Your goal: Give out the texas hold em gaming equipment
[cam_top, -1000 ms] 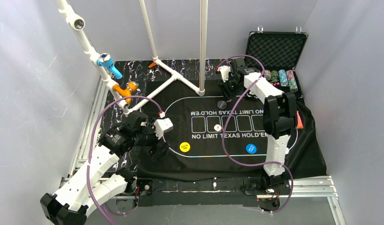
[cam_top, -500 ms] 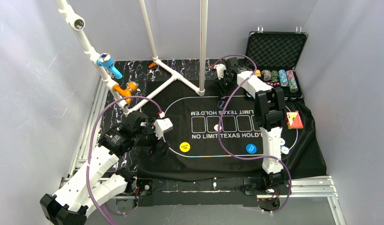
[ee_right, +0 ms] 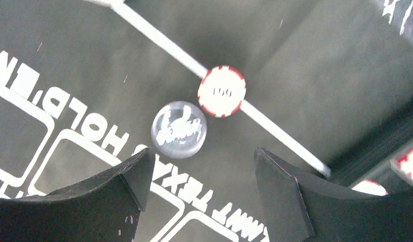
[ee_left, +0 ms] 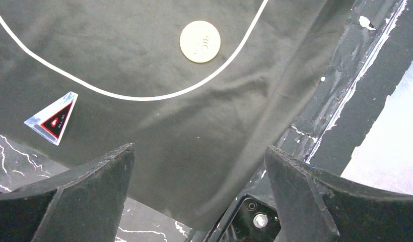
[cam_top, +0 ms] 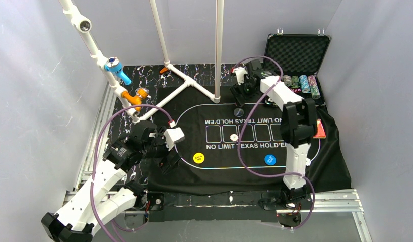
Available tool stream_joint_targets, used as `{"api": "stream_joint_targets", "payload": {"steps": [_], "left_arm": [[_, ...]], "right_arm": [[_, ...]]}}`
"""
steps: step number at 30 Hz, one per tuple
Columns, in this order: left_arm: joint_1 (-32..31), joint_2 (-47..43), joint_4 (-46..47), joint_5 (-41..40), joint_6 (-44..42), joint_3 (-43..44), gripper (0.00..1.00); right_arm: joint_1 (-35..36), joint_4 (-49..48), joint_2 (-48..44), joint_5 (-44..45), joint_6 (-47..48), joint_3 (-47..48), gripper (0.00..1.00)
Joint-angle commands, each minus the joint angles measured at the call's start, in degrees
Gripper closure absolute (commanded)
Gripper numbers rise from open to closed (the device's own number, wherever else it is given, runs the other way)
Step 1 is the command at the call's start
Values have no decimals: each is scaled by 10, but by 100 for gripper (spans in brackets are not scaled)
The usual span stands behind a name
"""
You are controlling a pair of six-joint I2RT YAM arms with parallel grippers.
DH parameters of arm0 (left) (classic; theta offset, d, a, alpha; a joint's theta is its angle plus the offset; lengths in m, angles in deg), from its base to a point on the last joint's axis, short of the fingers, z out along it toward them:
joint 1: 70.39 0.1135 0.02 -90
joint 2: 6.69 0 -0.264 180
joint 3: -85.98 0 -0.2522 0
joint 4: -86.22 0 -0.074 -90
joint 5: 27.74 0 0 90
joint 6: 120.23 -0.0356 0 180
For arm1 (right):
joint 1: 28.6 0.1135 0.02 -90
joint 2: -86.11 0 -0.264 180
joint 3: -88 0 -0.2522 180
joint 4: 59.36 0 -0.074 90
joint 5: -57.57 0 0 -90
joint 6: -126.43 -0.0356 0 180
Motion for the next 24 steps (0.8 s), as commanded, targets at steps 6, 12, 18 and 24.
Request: {"api": "stream_joint_targets", "payload": {"steps": [6, 12, 18, 24], "left_arm": [[1, -18, -8, 2, 1, 6, 1], [2, -14, -7, 4, 3, 6, 1], [3, -15, -7, 5, 1, 3, 1], [3, -19, -5, 0, -2, -6, 1]], "right_arm": [[7, 72, -312, -63, 64, -278, 20], [132, 29, -354, 27, 49, -368, 21], [210, -27, -239, 87, 35, -327, 20], [213, -43, -191, 109, 35, -311, 23]]}}
